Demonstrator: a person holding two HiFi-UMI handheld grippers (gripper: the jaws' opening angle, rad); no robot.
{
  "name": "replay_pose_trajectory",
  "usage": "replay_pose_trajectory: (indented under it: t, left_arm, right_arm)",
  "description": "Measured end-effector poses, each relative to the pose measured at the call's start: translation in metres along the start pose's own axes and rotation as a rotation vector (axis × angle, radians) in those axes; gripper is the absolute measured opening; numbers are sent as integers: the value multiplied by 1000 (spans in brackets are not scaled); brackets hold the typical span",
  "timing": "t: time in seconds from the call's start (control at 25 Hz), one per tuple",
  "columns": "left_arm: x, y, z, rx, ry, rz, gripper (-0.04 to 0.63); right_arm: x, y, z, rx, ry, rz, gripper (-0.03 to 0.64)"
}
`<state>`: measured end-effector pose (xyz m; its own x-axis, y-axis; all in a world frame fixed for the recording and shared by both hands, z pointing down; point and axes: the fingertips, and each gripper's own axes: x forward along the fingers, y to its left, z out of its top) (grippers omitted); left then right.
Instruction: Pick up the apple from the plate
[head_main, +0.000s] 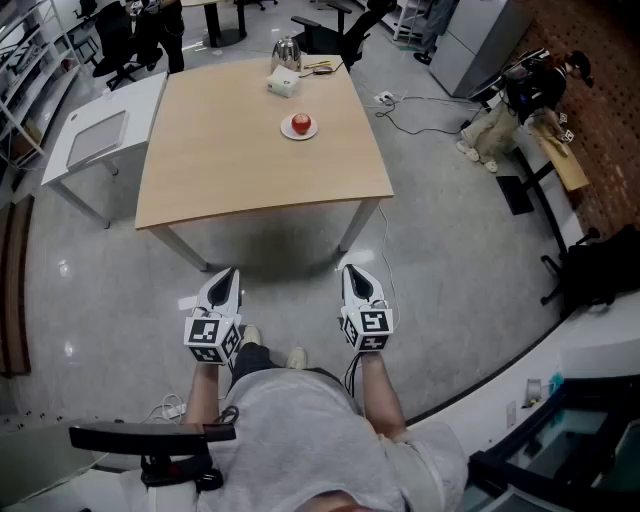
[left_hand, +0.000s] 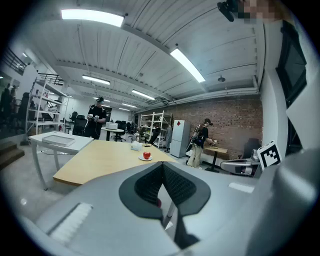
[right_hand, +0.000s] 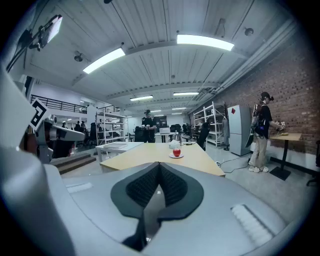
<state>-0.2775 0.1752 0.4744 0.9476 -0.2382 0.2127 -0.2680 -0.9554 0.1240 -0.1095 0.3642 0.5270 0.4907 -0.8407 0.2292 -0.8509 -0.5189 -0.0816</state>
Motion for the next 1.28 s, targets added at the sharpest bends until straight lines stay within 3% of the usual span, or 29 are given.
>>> replay_pose_trajectory:
  t: [0.24,0.72,1.28]
  left_arm:
    - [9,-9,3,-1,-3,-3,20]
    - [43,-6,-1,-10,28,-10,20]
    - [153,22,24,-19,44,-70,20]
  right_arm:
    - [-1,-6,6,20,-33,16,6]
    - [25,-29,0,25,5,18,6]
    - [106,-70,26,7,25,-10,6]
